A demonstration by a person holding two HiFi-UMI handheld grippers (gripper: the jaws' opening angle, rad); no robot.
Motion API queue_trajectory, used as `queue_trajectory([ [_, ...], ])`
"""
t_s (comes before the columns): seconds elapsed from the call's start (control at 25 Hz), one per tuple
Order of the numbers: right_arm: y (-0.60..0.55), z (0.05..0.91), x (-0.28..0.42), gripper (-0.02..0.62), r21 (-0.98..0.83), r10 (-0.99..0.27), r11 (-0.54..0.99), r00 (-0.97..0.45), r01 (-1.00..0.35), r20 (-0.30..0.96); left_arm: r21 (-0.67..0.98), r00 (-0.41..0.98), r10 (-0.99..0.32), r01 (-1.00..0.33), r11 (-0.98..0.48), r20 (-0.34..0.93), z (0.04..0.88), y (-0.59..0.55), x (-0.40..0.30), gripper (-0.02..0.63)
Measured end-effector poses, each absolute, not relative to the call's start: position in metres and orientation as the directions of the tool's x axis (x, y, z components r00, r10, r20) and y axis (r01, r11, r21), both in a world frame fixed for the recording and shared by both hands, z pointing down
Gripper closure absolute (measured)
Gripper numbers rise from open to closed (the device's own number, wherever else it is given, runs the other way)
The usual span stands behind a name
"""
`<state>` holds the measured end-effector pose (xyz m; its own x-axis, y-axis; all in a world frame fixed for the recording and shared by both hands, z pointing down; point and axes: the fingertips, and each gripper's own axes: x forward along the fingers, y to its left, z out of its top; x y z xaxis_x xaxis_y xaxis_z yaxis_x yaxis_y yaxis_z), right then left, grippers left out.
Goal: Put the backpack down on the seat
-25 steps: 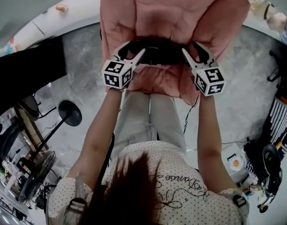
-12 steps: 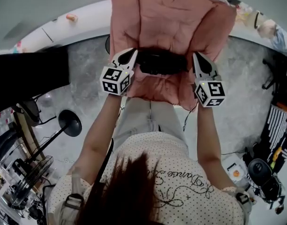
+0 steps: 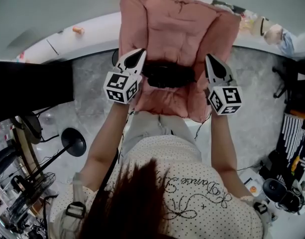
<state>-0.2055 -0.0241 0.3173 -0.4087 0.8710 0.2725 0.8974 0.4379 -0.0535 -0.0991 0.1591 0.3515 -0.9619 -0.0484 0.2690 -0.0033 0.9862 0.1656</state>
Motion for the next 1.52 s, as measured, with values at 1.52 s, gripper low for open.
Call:
queue_trajectory([
  [1.52,-0.026,0.194,-0.182,0.586,0.041,0.865,0.495,-0.497,0.868,0.07,0.001,-0.998,0.023,0.023,1.0,0.051,0.219,0.153,-0.086,0.6],
])
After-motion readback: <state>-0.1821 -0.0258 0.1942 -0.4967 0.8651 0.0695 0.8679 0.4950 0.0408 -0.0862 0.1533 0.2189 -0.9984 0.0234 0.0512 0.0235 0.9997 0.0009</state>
